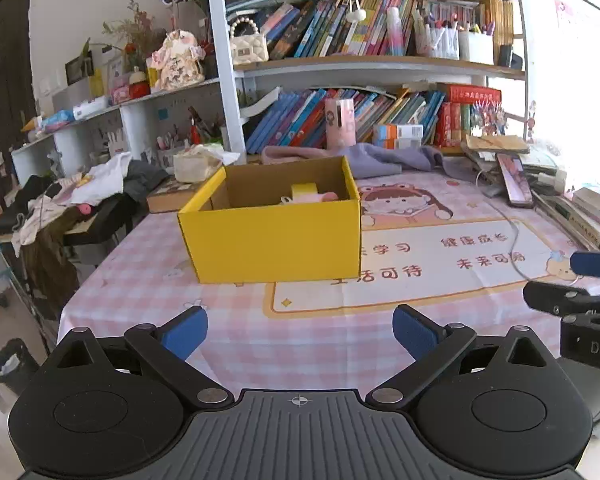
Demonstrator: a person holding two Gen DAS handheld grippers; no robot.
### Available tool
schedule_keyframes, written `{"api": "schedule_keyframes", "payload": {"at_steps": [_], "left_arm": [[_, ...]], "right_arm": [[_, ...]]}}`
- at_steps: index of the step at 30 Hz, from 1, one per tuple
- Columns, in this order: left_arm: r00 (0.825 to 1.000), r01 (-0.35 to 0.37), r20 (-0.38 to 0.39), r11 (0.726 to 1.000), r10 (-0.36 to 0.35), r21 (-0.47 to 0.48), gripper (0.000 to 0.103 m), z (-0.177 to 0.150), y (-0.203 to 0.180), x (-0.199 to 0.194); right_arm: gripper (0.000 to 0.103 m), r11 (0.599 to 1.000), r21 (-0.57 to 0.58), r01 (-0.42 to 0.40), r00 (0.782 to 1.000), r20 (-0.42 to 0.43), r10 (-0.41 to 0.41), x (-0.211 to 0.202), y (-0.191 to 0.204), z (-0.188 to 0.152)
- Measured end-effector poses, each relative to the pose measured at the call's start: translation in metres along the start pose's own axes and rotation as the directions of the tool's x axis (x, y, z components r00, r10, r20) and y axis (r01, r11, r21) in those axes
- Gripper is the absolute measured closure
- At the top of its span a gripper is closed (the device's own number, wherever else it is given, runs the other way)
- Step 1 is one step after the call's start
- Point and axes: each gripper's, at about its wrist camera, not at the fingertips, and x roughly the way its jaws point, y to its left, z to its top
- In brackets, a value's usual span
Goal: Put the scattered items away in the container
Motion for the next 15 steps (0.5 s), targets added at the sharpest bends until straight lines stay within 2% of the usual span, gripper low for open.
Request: {"api": "schedule_keyframes", "payload": {"at_steps": [11, 15], "left_arm": [[1.000, 0.000, -0.008, 1.000, 0.000, -0.007, 0.000, -0.0014, -0.0021, -0.0044], [1.000, -0.004, -0.023, 1.000, 0.004, -0.018, 0.000, -0.0028, -0.0014, -0.0032]], "right_arm": [[0.043, 1.000, 0.010, 0.017, 1.000, -0.001, -0.017, -0.0080, -0.0078, -0.0046], [0.031, 1.000, 0.004, 0.015, 1.000, -0.003, -0.015, -0.0093, -0.0090, -0.0044]]}}
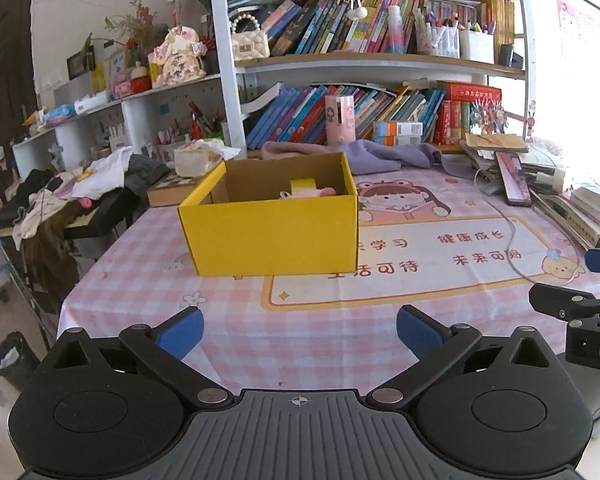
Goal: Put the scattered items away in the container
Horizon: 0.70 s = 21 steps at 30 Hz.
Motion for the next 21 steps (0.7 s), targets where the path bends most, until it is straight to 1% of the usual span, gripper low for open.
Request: {"api": "schedule_keyframes", "payload": {"at_steps": [4, 5, 17, 21], "left_arm": [[1.000, 0.003, -0.025, 1.000, -0.004, -0.018, 0.000, -0.0013, 0.0005, 0.0034], [1.000, 0.005, -0.029, 1.000, -0.005, -0.021, 0.000, -0.0015, 0.0006, 0.0039], [0.998, 0.022, -0.058, 0.999, -0.024, -0.029, 0.000, -0.0039, 0.0007, 0.0078], [0.997, 0.030, -0.069, 0.999, -0.032, -0.029, 0.000, -0.0049, -0.0003, 0.0093]], "right_arm": [[0.022, 1.000, -0.010, -0.006, 1.000, -0.011, 0.006, 0.0004, 0.0004, -0.0013], [0.018, 1.000, -0.011, -0.008, 1.000, -0.012, 0.007, 0.0007, 0.0006, -0.0013], [0.011, 0.999, 0.014, -0.031, 0.999, -0.042, 0.032, 0.0067, -0.0010, -0.0025], [0.008, 0.999, 0.035, -0.024, 0.998, -0.059, 0.026, 0.0094, -0.0037, -0.0042]]}}
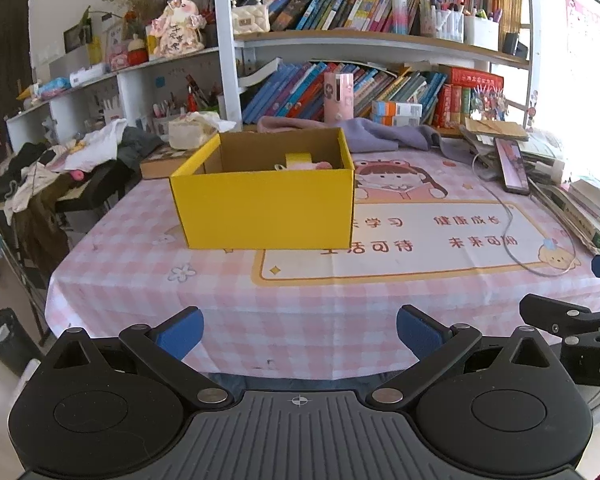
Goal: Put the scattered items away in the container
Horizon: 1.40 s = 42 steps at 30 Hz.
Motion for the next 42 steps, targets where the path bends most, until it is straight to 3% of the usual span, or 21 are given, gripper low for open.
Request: {"api": "schedule_keyframes", "payload": {"at_steps": [42], "left_arm": [[0.998, 0.028, -0.064, 0.999, -0.029, -0.016, 0.000, 0.000, 0.003, 0.015]], "right_arm": [[0.000, 1.000, -0.012, 0.005, 0.998, -0.055, -0.006, 0.016, 0.002, 0.000]]}}
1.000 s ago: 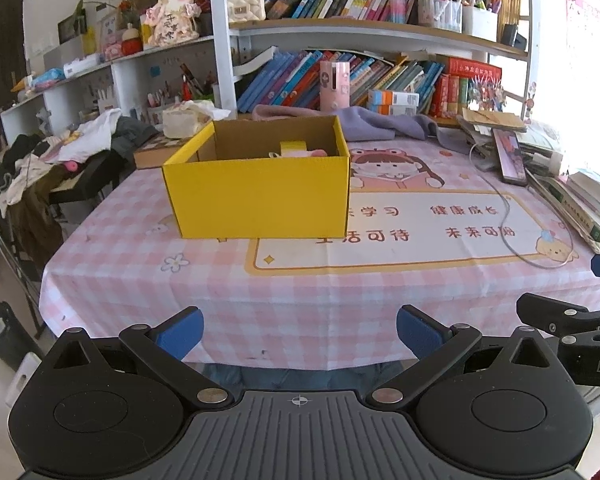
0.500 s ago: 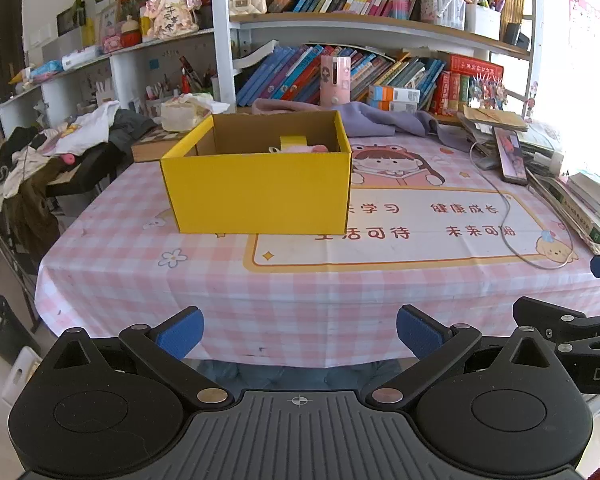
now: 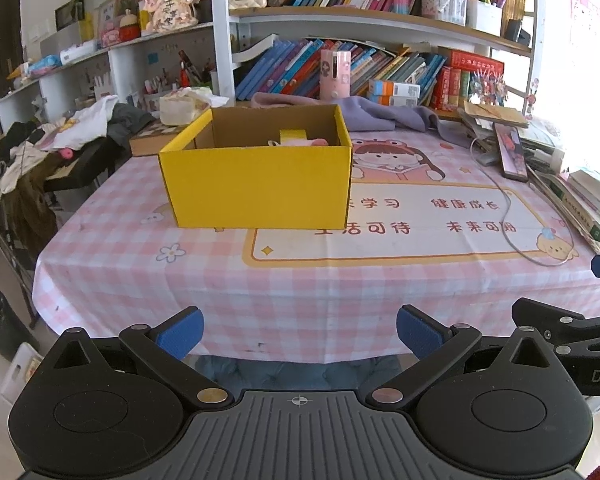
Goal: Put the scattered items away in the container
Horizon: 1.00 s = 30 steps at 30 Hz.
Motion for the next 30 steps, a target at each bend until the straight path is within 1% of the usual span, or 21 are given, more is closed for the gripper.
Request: {"api": "schedule_keyframes", "payload": {"at_steps": [30], "left_arm": [[0.998, 0.026, -0.052, 1.000, -0.026, 0.005, 0.000, -0.0014, -0.0036, 0.0071]], "right_arm": [[0.000, 1.000, 0.029, 0.007, 0.999, -0.048, -0.005, 0.0044, -0.0055, -0.0035]]}}
